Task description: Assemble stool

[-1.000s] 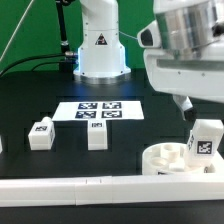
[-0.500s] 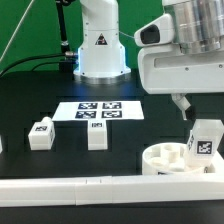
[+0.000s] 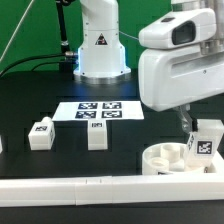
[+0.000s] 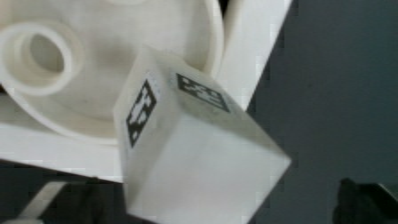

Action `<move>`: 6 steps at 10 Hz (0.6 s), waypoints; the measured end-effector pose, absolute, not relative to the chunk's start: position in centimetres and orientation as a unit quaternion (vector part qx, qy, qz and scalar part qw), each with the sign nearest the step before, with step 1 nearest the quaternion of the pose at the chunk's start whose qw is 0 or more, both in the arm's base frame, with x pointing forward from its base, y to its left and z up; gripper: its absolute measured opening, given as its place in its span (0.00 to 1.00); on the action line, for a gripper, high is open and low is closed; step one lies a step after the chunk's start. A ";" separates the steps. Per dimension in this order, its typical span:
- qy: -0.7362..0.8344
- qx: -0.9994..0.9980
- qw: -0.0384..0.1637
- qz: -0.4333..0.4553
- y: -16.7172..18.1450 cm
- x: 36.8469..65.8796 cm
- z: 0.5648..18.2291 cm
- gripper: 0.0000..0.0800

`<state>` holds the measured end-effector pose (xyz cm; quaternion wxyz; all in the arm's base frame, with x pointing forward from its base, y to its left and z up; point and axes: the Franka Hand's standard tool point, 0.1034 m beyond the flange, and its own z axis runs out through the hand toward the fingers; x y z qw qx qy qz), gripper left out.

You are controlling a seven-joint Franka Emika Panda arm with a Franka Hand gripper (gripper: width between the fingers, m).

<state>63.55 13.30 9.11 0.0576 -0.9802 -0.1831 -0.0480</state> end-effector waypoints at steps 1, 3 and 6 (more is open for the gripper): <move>-0.206 -0.976 0.056 -0.049 13.2 63.6 9.1 0.81; -0.299 -0.952 0.047 -0.055 12.9 63.6 9.0 0.81; -0.524 -0.849 -0.004 -0.069 11.6 63.7 8.2 0.81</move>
Offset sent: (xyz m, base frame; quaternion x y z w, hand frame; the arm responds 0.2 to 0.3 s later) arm -0.0094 -0.0099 -0.0083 -0.0512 0.0384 -0.4499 0.8908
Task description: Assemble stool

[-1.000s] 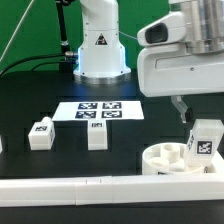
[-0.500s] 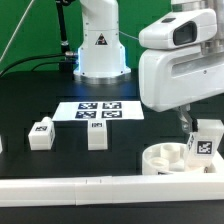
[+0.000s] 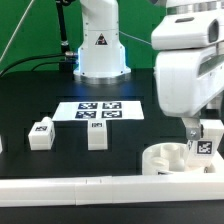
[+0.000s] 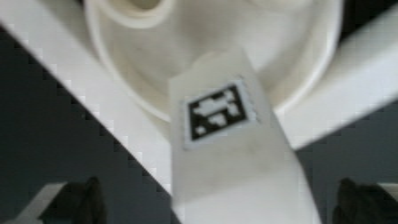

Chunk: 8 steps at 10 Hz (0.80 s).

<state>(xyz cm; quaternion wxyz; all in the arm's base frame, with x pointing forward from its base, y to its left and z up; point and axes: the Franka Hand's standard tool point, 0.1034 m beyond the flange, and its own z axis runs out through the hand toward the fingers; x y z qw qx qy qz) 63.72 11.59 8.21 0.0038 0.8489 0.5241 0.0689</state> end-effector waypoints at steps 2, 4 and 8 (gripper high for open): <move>0.599 0.799 0.020 0.056 11.8 63.4 6.9 0.81; 0.596 0.801 0.021 0.055 11.5 63.5 6.9 0.64; 0.523 0.851 0.014 0.056 11.4 63.4 6.8 0.42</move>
Offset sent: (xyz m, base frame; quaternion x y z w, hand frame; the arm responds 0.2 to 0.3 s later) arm 0.0000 0.0000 0.0000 0.0000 0.0000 0.0000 1.0000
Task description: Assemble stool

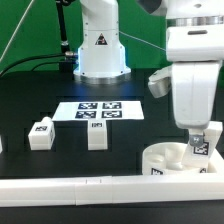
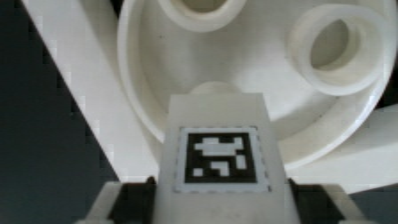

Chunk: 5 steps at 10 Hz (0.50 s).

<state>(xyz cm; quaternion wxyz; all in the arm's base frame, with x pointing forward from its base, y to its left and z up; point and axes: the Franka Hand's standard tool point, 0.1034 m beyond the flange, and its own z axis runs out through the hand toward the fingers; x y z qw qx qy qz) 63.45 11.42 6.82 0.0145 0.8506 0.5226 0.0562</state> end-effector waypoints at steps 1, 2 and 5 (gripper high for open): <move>0.505 0.861 0.013 0.056 11.4 63.4 6.8 0.42; 0.463 0.885 0.010 0.057 11.4 63.5 6.8 0.42; 0.262 0.963 -0.013 0.064 10.6 64.3 6.8 0.42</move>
Offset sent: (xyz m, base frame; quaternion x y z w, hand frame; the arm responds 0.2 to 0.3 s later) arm 0.0238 -0.0117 -0.0018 -0.0012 0.0262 0.2591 0.9655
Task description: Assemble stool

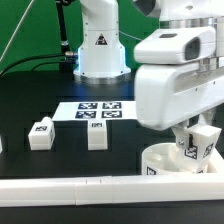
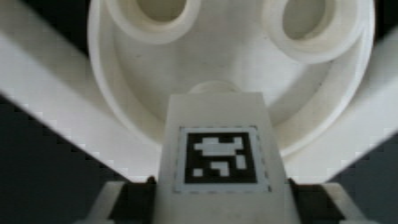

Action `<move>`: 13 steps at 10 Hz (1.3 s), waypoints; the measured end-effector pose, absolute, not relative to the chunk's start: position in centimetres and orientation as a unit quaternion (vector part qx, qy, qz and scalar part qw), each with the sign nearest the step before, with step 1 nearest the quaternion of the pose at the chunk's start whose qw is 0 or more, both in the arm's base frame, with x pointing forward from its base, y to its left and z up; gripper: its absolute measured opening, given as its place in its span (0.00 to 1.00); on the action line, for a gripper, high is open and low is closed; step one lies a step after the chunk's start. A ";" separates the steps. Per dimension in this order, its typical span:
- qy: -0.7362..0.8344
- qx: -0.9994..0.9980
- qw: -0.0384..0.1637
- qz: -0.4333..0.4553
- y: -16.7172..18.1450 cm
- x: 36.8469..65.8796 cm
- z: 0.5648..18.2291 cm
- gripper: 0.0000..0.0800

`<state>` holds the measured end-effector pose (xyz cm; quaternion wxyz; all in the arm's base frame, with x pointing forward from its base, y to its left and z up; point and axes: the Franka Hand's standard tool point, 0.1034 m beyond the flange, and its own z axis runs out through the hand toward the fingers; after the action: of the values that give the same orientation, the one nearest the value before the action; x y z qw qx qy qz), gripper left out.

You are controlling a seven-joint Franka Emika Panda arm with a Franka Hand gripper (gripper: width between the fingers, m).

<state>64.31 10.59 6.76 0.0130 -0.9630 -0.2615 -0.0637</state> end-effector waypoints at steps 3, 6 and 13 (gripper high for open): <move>-0.053 -0.997 0.038 -0.045 9.2 64.4 6.8 0.42; 0.065 -0.995 0.039 -0.061 8.5 64.7 6.7 0.42; 0.057 -0.995 0.041 -0.071 7.5 65.0 9.5 0.81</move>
Offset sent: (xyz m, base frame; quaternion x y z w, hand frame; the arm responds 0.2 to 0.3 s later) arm 0.0025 -0.0017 0.0001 0.0117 -0.0016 0.2419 0.9702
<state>64.98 7.53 9.48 0.0415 -0.9950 0.0566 -0.0708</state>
